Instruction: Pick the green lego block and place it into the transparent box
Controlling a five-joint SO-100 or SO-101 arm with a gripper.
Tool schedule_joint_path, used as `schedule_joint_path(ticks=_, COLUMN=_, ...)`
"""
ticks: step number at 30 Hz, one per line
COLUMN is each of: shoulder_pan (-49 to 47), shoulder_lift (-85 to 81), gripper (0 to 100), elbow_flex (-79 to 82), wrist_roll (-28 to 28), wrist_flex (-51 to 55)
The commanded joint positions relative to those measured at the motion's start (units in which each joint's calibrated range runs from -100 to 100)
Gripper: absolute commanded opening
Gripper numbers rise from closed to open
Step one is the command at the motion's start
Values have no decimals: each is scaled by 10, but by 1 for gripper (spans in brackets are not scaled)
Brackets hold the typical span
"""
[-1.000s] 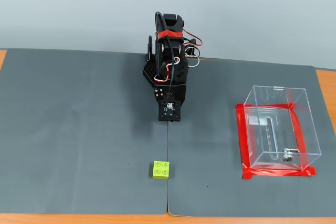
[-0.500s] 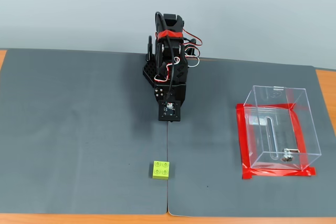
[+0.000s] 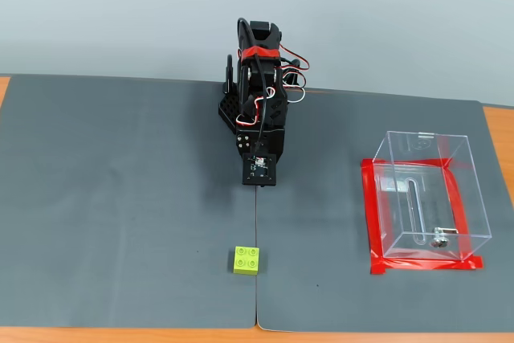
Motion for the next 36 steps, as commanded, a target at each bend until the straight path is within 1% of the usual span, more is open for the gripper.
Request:
schedule_joint_path(ticks=1, shoulder_pan=-1, shoulder_lift=-1, gripper=2, elbow_flex=-37, wrist_roll=1, wrist_flex=1)
schedule_joint_path(ticks=14, shoulder_pan=-1, shoulder_lift=8, gripper=2, elbow_flex=-41, wrist_roll=2, wrist_flex=-5)
schedule_joint_path(ticks=19, shoulder_pan=-1, shoulder_lift=31, gripper=2, elbow_flex=-73, wrist_roll=2, wrist_flex=-5)
schedule_joint_path(ticks=24, shoulder_pan=0, shoulder_lift=134, gripper=2, elbow_flex=-119, wrist_roll=2, wrist_flex=-16)
schedule_joint_path(ticks=31, shoulder_pan=3, shoulder_lift=327, gripper=2, elbow_flex=-206, wrist_roll=2, wrist_flex=-139)
schedule_joint_path(ticks=36, shoulder_pan=-1, shoulder_lift=449, gripper=2, elbow_flex=-300, wrist_roll=-2, wrist_flex=-186)
